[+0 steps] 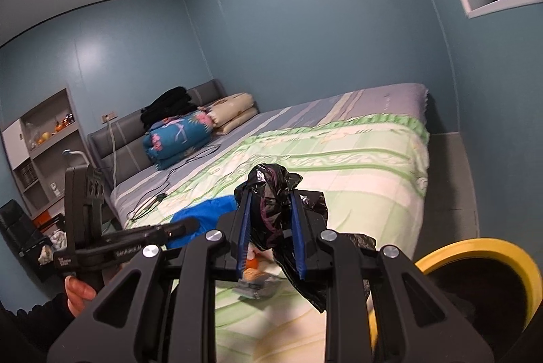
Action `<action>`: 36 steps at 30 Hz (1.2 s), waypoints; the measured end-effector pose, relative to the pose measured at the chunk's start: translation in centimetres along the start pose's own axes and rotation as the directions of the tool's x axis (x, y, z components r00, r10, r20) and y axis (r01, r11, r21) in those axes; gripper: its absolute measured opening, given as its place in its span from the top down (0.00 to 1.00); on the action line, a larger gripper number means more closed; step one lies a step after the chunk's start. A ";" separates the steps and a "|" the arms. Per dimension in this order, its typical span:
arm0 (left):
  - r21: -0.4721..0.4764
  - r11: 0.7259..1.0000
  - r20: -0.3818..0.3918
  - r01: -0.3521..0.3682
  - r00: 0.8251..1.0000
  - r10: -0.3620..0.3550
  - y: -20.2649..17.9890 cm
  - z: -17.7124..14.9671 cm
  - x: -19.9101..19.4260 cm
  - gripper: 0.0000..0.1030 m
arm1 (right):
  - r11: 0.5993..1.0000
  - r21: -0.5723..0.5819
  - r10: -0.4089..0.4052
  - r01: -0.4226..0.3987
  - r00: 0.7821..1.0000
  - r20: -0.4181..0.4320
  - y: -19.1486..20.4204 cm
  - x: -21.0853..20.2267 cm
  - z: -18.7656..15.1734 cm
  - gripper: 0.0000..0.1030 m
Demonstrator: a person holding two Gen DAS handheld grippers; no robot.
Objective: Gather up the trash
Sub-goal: 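Carry the blue glove and black bag over the yellow-rimmed bin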
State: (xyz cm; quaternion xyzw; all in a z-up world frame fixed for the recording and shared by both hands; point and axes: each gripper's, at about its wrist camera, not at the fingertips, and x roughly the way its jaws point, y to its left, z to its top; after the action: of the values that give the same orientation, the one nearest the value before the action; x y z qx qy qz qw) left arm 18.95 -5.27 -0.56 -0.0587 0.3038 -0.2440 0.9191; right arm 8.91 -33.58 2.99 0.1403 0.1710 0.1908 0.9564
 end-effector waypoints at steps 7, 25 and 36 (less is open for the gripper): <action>0.083 0.994 -0.089 0.075 0.994 -0.067 -4.1 -0.5 3.3 0.88 | 0.996 -0.009 -0.086 0.087 0.995 0.049 -2.0 -2.6 1.5 0.80; 0.201 0.950 -0.275 0.238 0.945 -0.178 -13.3 -1.0 10.5 0.88 | 0.964 0.046 -0.266 0.263 0.960 0.091 -7.3 -7.3 2.2 0.80; 0.214 0.927 -0.378 0.308 0.901 -0.212 -17.7 -2.6 13.9 0.88 | 0.950 0.068 -0.312 0.306 0.946 0.093 -8.4 -8.3 2.4 0.79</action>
State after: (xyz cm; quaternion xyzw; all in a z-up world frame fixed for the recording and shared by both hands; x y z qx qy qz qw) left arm 19.74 -27.36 -5.52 0.0701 0.4151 -0.4109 0.8087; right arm 5.27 -44.92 4.66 0.1468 0.1463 0.0266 0.9779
